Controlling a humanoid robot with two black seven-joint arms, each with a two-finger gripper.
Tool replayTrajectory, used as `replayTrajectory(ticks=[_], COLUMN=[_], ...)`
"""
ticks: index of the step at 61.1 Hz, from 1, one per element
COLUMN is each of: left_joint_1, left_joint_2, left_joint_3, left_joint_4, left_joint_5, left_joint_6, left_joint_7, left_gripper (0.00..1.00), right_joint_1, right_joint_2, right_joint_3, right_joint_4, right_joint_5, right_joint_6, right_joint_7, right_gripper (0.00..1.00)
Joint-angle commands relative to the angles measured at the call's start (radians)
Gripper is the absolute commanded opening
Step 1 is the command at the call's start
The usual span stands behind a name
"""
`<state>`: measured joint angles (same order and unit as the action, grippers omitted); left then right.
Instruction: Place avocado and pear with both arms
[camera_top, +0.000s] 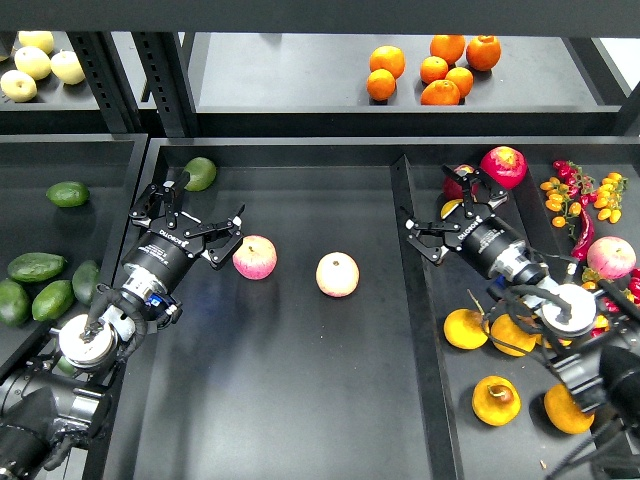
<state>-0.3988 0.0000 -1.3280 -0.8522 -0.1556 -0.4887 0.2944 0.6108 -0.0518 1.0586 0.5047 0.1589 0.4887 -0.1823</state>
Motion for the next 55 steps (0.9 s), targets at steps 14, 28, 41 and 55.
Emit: replayTrajectory(ticks=[14, 28, 41, 55], left_joint_1=[0.000, -0.005, -0.012, -0.012], left_joint_2=[0.000, 0.000, 0.000, 0.000], left_joint_3=[0.001, 0.003, 0.003, 0.003], left_joint_4=[0.004, 0.010, 0.022, 0.028], left_joint_5=[0.001, 0.002, 0.002, 0.002], left_joint_6=[0.000, 0.000, 0.000, 0.000], left_joint_7=[-0.001, -0.001, -0.001, -0.001], left_gripper=[0.99, 0.99, 0.99, 0.99], right_joint_1=[-0.002, -0.003, -0.005, -0.006], right_joint_2=[0.052, 0.052, 0.052, 0.052], right_joint_3=[0.158, 0.204, 0.208, 0.208], right_joint_4=[-0.080, -0.104, -0.103, -0.101], right_joint_5=[-0.148, -0.223, -0.223, -0.222], right_joint_6=[0.000, 0.000, 0.000, 0.000], right_joint_7=[0.035, 0.069, 0.070, 0.070], right_gripper=[0.99, 0.99, 0.99, 0.99])
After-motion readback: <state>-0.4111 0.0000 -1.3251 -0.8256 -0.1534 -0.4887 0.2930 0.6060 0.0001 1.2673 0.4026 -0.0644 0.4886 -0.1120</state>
